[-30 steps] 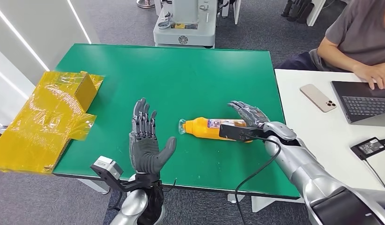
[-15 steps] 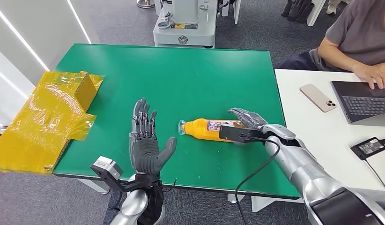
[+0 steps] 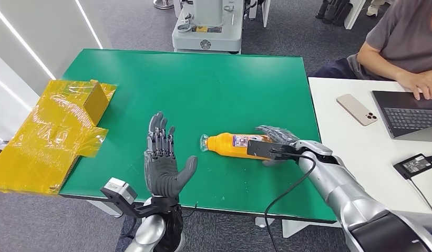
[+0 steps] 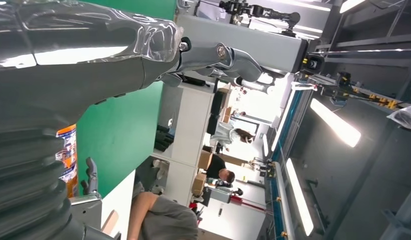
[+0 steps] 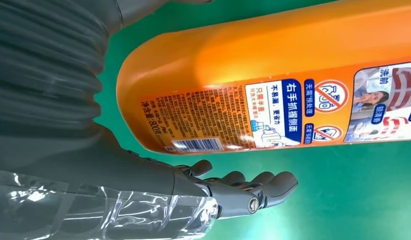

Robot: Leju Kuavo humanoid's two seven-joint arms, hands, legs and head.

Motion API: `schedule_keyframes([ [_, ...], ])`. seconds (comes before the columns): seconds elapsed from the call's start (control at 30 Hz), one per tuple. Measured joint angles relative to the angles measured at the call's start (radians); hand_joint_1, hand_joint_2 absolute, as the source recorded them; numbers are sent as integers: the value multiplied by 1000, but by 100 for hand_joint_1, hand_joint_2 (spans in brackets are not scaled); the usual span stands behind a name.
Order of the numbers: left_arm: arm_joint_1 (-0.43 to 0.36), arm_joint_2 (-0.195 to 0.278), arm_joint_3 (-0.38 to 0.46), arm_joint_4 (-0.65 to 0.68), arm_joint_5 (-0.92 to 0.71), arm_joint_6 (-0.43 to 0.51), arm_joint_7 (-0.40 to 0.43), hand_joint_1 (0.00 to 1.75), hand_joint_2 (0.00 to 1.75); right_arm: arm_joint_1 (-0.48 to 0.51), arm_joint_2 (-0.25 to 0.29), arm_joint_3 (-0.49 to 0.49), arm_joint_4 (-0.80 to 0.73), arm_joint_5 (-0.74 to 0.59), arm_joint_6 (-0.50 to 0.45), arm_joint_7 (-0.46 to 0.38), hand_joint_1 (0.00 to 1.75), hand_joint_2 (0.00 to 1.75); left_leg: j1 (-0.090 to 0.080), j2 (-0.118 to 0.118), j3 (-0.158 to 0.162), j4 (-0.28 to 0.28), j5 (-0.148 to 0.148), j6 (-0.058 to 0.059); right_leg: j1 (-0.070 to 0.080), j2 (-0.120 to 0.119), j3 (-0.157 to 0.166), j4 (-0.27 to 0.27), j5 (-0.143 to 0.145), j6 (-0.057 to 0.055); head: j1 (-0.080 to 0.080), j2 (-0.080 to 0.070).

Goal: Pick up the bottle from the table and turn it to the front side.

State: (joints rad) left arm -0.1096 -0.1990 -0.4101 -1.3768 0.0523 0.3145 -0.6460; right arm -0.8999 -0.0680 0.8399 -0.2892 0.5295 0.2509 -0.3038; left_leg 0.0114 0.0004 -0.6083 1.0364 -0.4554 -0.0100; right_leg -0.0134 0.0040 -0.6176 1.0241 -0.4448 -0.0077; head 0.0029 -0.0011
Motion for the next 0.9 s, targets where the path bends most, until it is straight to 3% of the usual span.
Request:
schedule_keyframes([
  [0.1,0,0,0,-1,0,0,1,0,175,0,1,-3,0,0,-3,0,7,175,0,0,0,0,0,0,0,0,0,0,0,0,0,0],
  [0.2,0,0,0,-1,0,2,2,0,175,0,2,-4,0,1,-12,-1,28,175,0,0,0,0,0,0,0,0,0,0,0,0,0,0],
  [0.33,-2,1,3,-1,8,27,-8,0,175,0,4,-4,0,6,-15,-2,6,175,0,0,0,0,0,0,0,0,0,0,0,0,0,0],
  [0.43,-4,1,7,-1,17,40,-13,0,175,0,8,-4,0,8,-15,-2,0,175,0,0,0,0,0,0,0,0,0,0,0,0,0,0],
  [0.8,-41,1,13,1,46,58,-24,0,175,-8,21,-5,1,15,-9,-1,0,175,0,0,0,0,0,0,0,0,0,0,0,0,0,0],
  [0.83,-43,1,13,2,50,60,-27,0,175,-9,23,-6,2,16,-9,-1,3,175,0,0,0,0,0,0,0,0,0,0,0,0,0,0],
  [0.9,-44,1,13,4,54,63,-32,0,175,-11,25,-6,3,18,-5,-1,68,175,0,0,0,0,0,0,0,0,0,0,0,0,0,0],
])
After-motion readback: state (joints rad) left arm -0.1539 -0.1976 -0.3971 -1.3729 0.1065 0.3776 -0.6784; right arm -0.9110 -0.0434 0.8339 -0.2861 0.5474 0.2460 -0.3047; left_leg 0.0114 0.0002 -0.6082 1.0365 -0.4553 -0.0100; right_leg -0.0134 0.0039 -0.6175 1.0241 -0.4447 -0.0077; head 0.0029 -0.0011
